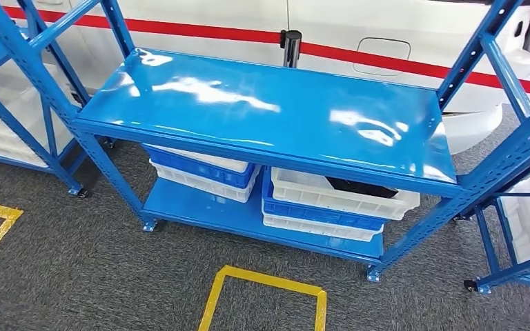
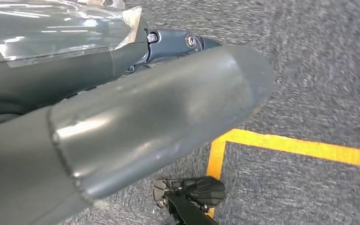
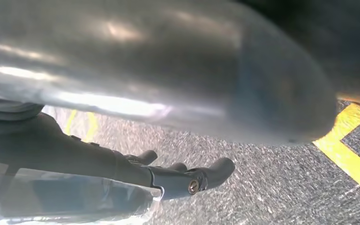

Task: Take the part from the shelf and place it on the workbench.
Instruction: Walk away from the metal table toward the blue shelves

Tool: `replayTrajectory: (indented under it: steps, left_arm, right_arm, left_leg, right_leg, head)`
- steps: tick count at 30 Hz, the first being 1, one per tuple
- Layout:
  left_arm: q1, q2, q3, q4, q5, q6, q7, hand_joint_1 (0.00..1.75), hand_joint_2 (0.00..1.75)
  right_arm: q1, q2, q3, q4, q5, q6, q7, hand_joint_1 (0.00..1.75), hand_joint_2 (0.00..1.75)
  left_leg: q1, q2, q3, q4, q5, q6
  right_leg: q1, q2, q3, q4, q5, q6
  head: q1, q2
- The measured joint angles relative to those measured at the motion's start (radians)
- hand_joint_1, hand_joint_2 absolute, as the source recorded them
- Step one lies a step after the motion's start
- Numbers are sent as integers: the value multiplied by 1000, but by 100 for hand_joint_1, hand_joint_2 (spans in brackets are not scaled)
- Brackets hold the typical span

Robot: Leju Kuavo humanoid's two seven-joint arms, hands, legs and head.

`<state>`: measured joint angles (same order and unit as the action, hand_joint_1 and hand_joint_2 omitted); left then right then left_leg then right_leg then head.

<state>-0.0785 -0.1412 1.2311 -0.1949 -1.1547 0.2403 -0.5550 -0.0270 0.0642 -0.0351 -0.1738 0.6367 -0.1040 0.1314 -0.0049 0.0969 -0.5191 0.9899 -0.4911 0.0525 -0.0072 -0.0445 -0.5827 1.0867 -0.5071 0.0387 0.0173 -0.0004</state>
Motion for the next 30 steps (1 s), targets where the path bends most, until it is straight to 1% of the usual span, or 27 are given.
replayTrajectory:
  steps: [1,2,3,4,5,6,7,8,9,10,11,12,13,14,15,16,17,18,19,21,22,24,26,30]
  left_arm:
    - [0,0,0,0,0,0,0,0,0]
    - [0,0,0,0,0,-1,1,0,0]
    - [-2,0,0,0,0,-2,3,0,0]
    - [-4,0,0,0,0,-5,5,0,0]
    - [-6,0,0,0,-1,-7,7,0,0]
    - [-8,0,0,0,-1,-8,8,0,0]
    - [-9,0,0,0,-1,-10,10,0,0]
    - [-8,0,0,0,-2,-10,11,0,0]
    - [-6,0,0,1,-2,-11,13,0,0]
    - [-5,-1,0,2,-2,-12,15,0,0]
    - [-4,-1,0,2,-2,-12,17,0,0]
    - [-4,0,0,3,-2,-12,19,0,0]
    - [-4,0,0,3,-2,-12,21,0,0]
    - [-4,0,0,3,-2,-12,25,0,0]
    - [-4,0,1,3,-2,-13,30,0,0]
    - [-4,0,1,3,-2,-14,37,0,44]
    - [-4,-1,0,4,-2,-16,42,0,87]
    - [-4,-2,0,5,-3,-18,46,0,131]
    - [-4,-2,0,5,-3,-19,48,0,175]
    - [-4,-4,1,6,-2,-19,50,0,175]
    - [-4,-4,1,6,-1,-19,50,0,175]
    - [-4,-3,1,6,0,-20,50,0,175]
    - [-4,-3,2,6,0,-23,50,0,175]
    - [-3,-3,-9,5,1,-22,71,0,175]
  right_arm:
    - [-2,0,0,0,1,0,0,0,0]
    - [-4,0,0,0,2,1,-1,0,0]
    - [-4,0,0,0,3,2,-2,0,0]
    - [-2,0,0,0,5,3,-4,0,0]
    - [0,0,0,0,6,4,-6,0,0]
    - [1,0,0,0,6,4,-7,0,0]
    - [1,0,0,0,6,4,-8,0,0]
    - [0,0,0,0,7,4,-9,0,0]
    - [-1,0,0,0,7,3,-10,0,0]
    - [-2,1,0,0,8,3,-10,0,0]
    - [-1,1,0,0,9,2,-11,0,0]
    - [1,1,0,0,10,2,-11,0,0]
    - [2,1,0,0,11,2,-11,0,0]
    - [2,1,0,0,12,1,-11,0,0]
    - [1,1,0,0,13,0,-11,0,0]
    - [-1,1,0,0,14,-1,-11,0,0]
    - [-2,1,0,0,15,-2,-11,0,0]
    - [-4,0,0,0,15,-3,-12,0,0]
    - [-4,0,0,0,16,-4,-13,0,0]
    - [-3,-1,0,0,16,-5,-18,0,0]
    - [-3,-1,0,0,17,-5,-21,0,0]
    - [-3,0,0,0,17,-5,-23,0,87]
    - [-3,0,0,0,17,-6,-25,0,175]
    - [-3,-1,0,-1,9,-9,-22,0,175]
  left_leg:
    - [-4,11,1,2,-3,-4]
    - [-8,21,3,3,-5,-8]
    - [-9,32,4,4,-7,-12]
    - [-8,43,7,4,-8,-16]
    - [-5,38,8,9,-13,-22]
    - [-1,16,4,24,-26,-29]
    - [4,-18,-10,60,-53,-37]
    - [8,-56,-34,116,-87,-43]
    - [11,-83,-66,185,-123,-47]
    - [14,-95,-98,251,-151,-50]
    - [17,-98,-119,291,-159,-53]
    - [21,-99,-124,296,-146,-55]
    - [25,-99,-110,262,-117,-58]
    - [30,-101,-80,198,-77,-60]
    - [35,-105,-49,126,-43,-63]
    - [38,-111,-24,69,-20,-64]
    - [39,-116,-10,30,-7,-63]
    - [38,-119,-7,16,-5,-62]
    - [34,-119,-8,13,-4,-58]
    - [23,-117,-11,13,-2,-51]
    - [18,-117,-12,13,-1,-47]
    - [11,-117,-14,14,0,-40]
    - [8,-117,-15,14,1,-36]
    - [5,-117,-17,15,3,-33]
  right_leg:
    - [3,-20,32,-55,14,-2]
    - [5,-32,47,-86,20,-7]
    - [7,-27,47,-94,22,-11]
    - [5,-14,44,-95,24,-17]
    - [0,-2,44,-96,26,-21]
    - [-5,8,46,-98,29,-27]
    - [-11,17,48,-99,33,-34]
    - [-14,25,48,-100,36,-39]
    - [-14,34,46,-99,38,-43]
    - [-14,42,44,-99,39,-45]
    - [-14,50,43,-99,40,-45]
    - [-15,57,44,-99,40,-45]
    - [-16,62,46,-98,40,-45]
    - [-17,68,48,-97,40,-44]
    - [-17,72,48,-96,40,-41]
    - [-14,76,46,-94,40,-35]
    - [-9,79,41,-91,39,-30]
    - [-3,81,35,-90,37,-26]
    - [0,82,29,-89,37,-24]
    - [1,82,24,-90,39,-23]
    - [-3,82,24,-91,41,-19]
    - [-7,82,24,-93,43,-12]
    - [-10,82,24,-94,45,-8]
    - [-13,82,29,-96,48,-3]
  head:
    - [0,0]
    - [-1,0]
    - [-3,0]
    - [-5,0]
    - [-6,0]
    - [-7,0]
    - [-8,0]
    - [-9,0]
    - [-11,0]
    - [-11,0]
    - [-11,0]
    - [-11,0]
    - [-11,0]
    - [-11,0]
    - [-12,0]
    - [-13,0]
    - [-12,0]
    - [-11,0]
    - [-9,0]
    - [-7,0]
    - [-7,0]
    - [-8,0]
    - [-7,0]
    - [-7,0]
